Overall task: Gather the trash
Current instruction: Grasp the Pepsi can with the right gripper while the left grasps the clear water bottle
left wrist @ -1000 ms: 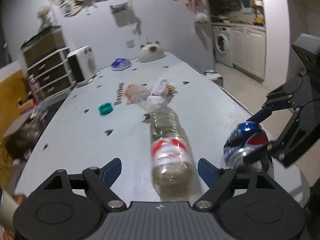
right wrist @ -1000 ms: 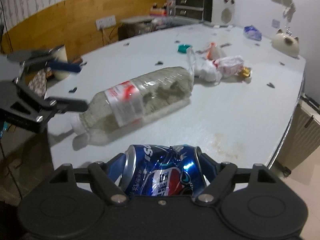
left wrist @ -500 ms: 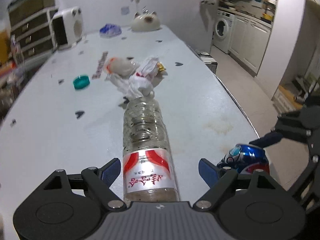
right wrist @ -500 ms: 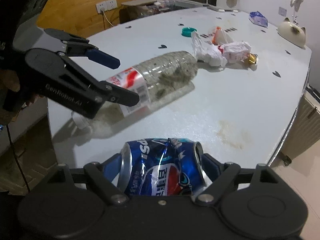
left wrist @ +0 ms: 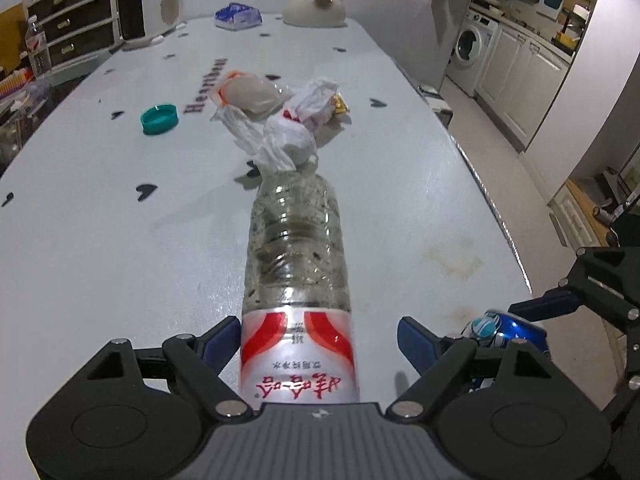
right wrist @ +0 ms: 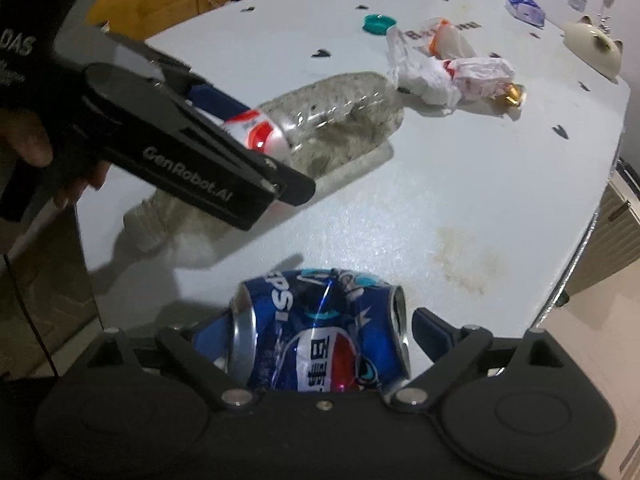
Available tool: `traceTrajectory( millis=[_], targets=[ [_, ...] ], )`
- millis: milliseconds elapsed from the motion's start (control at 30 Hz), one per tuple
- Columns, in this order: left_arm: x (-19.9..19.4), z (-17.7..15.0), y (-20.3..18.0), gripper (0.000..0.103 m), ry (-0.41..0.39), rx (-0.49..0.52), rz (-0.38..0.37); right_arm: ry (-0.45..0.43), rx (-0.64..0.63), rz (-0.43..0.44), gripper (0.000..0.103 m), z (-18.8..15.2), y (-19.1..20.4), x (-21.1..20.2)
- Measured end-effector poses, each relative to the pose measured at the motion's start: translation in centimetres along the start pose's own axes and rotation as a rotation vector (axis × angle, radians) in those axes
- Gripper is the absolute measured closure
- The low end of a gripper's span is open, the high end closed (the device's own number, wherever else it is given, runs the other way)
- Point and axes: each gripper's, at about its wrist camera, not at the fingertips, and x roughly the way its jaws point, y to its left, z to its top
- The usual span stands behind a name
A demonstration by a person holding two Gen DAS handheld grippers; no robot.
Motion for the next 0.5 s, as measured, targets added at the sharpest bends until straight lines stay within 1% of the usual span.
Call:
traceTrajectory(
  millis=[33,167,267,333,400,433,467,500],
  targets=[
    [0.2,-0.1,0.1,0.018,0.006,-0.003,-0.002,0.007,-0.003,0.009,0.015,-0.1,0.0,0.0],
    [0.5,-0.3,0.5,0.018,0.018,-0.014,0.003,0.013,-0.032,0.030,0.016,-0.5,0.2,-0.1],
    [0.4,-0.3,0.9,0.019,0.019,-0.025,-0.002,-0.005,-0.035,0.028,0.018,-0.8,0.3,-0.6],
    [0.2,-0.3,1.1,0.023,0.006,-0.035,-0.008,-0.034,-0.042,0.006,0.019,-1.0,0.3,-0.9],
    [-0.2,-0.3,1.1,0.030,-0.010,-0.039,-0.007,-0.060,-0.030,0.001,0.020,-1.2,0.1,-1.3],
    [-0.4,-0.3,1.1,0.033,-0.015,-0.041,-0.008,-0.070,-0.023,0.000,0.020,-1.3,0.0,-1.4],
    [-0.5,-0.4,1.1,0.039,-0.016,-0.039,-0.004,-0.080,-0.018,-0.003,0.020,-1.4,-0.1,-1.6],
    [-0.5,-0.4,1.0,0.042,-0.015,-0.032,0.003,-0.088,-0.014,-0.006,0.020,-1.5,-0.2,-1.7]
  ],
)
